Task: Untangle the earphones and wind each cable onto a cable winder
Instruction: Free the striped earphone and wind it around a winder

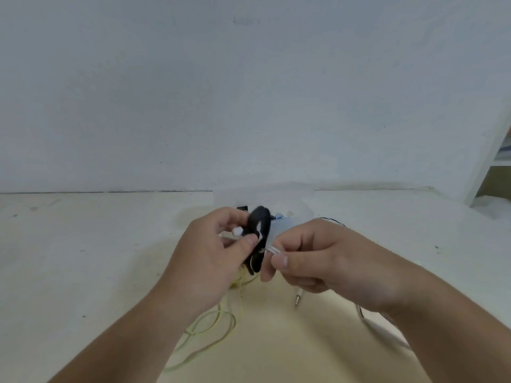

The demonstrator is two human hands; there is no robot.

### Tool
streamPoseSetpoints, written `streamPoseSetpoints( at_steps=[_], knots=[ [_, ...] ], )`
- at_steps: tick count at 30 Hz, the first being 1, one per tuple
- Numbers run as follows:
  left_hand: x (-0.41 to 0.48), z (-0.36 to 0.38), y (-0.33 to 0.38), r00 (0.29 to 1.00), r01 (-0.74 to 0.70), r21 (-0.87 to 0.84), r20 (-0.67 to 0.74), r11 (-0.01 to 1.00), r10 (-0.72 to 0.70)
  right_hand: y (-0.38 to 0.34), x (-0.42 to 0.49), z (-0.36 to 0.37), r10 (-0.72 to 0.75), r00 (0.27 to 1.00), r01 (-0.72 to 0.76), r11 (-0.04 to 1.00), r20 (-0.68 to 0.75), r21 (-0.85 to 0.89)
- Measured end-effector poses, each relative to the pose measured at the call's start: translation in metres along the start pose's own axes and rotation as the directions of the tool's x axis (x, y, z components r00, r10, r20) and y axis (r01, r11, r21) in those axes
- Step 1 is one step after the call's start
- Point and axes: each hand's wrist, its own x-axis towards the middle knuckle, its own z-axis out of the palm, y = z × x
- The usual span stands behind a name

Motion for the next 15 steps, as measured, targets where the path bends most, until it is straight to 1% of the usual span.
streamPoseSetpoints(
  at_steps=[1, 2, 4, 6, 7, 9, 11, 13, 15],
  knots=[
    [-0.002, 0.001, 0.0, 0.998, -0.025, 0.058, 0.06, 0.998, 0.022, -0.001, 0.0, -0.003, -0.028, 0.998, 0.028, 1.0, -0.054, 0.012],
    [-0.003, 0.003, 0.001, 0.992, -0.031, 0.061, 0.126, 0.998, 0.023, -0.002, -0.002, -0.006, -0.05, 0.991, 0.052, 0.999, -0.125, 0.011],
    [-0.006, 0.005, 0.001, 0.973, -0.019, 0.015, 0.23, 1.0, 0.015, -0.003, -0.003, -0.014, -0.081, 0.952, 0.065, 0.996, -0.296, -0.065],
    [-0.008, 0.006, 0.002, 0.956, 0.012, -0.06, 0.293, 0.998, 0.006, -0.002, -0.003, -0.019, -0.1, 0.893, 0.024, 0.984, -0.439, -0.176],
    [-0.009, 0.007, 0.003, 0.949, 0.034, -0.105, 0.314, 0.994, 0.001, -0.001, -0.003, -0.02, -0.099, 0.866, 0.006, 0.982, -0.49, -0.19],
    [-0.01, 0.007, 0.006, 0.941, 0.063, -0.18, 0.337, 0.982, 0.002, 0.003, -0.002, -0.022, -0.079, 0.826, -0.013, 0.987, -0.558, -0.16],
    [-0.011, 0.006, 0.008, 0.943, 0.076, -0.233, 0.332, 0.97, 0.006, 0.005, 0.0, -0.022, -0.065, 0.811, -0.017, 0.991, -0.581, -0.135],
    [-0.01, 0.005, 0.009, 0.949, 0.095, -0.25, 0.315, 0.964, -0.011, 0.008, 0.002, -0.021, -0.083, 0.797, 0.002, 0.991, -0.598, -0.136],
    [-0.01, 0.003, 0.007, 0.955, 0.128, -0.23, 0.292, 0.965, -0.057, 0.008, 0.002, -0.021, -0.115, 0.766, 0.039, 0.99, -0.633, -0.132]
  ],
)
